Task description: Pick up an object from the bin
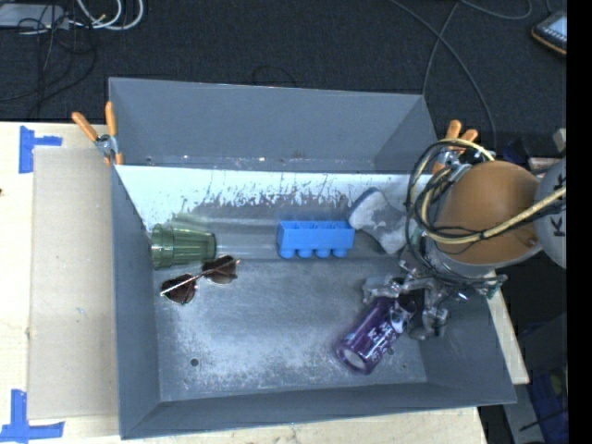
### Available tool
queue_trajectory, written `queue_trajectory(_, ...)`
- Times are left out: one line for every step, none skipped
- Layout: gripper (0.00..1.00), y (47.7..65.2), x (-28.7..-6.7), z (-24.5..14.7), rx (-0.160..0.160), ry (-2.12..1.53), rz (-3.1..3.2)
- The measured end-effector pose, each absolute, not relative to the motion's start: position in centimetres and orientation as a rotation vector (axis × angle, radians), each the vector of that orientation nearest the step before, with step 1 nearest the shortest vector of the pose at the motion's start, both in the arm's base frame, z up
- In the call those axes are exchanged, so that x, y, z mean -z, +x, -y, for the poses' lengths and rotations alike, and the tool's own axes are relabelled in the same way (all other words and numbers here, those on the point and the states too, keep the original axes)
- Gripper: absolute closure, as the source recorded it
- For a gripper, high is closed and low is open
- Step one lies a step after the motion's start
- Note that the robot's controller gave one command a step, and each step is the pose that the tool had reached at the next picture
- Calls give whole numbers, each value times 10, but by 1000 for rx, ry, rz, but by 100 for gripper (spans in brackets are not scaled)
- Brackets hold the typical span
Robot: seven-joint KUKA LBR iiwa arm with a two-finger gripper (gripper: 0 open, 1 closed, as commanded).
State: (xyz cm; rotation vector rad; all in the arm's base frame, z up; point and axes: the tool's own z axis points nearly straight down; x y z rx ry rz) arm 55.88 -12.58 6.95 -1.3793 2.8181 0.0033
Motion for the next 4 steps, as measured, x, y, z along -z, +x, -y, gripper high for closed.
queue_trajectory(100,562,-70,116,-1,-1913,-2489)
queue_trajectory(100,562,-70,116,-1,-1911,-2490)
queue_trajectory(100,559,-100,115,-18,-1916,-2498)
queue_trajectory(100,561,-148,115,-9,-1913,-2495)
